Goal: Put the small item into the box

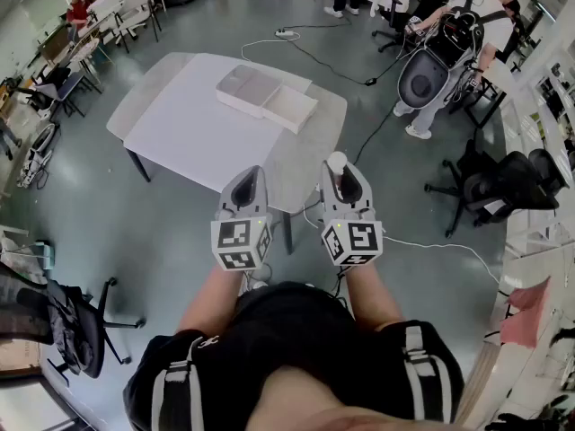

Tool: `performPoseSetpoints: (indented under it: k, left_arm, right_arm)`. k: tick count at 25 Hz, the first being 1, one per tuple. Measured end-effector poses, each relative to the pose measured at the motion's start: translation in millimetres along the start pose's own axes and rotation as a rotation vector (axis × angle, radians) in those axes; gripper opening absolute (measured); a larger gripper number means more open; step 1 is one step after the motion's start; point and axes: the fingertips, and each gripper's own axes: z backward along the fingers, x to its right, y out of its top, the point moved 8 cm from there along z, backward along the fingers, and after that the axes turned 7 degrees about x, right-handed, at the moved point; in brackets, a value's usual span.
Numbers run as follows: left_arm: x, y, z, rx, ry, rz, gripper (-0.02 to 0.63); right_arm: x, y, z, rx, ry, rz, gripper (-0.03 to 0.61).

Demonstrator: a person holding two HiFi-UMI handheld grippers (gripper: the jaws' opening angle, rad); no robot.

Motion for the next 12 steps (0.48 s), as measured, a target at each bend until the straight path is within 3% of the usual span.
performPoseSetpoints:
  k: [12]
  left_arm:
    - [-0.3, 0.3, -6.0, -0.005, -0.013, 0.000, 0.006]
  right_arm:
    - [-4.4, -2.2, -3.9, 0.003, 0.008, -0.011, 0.126]
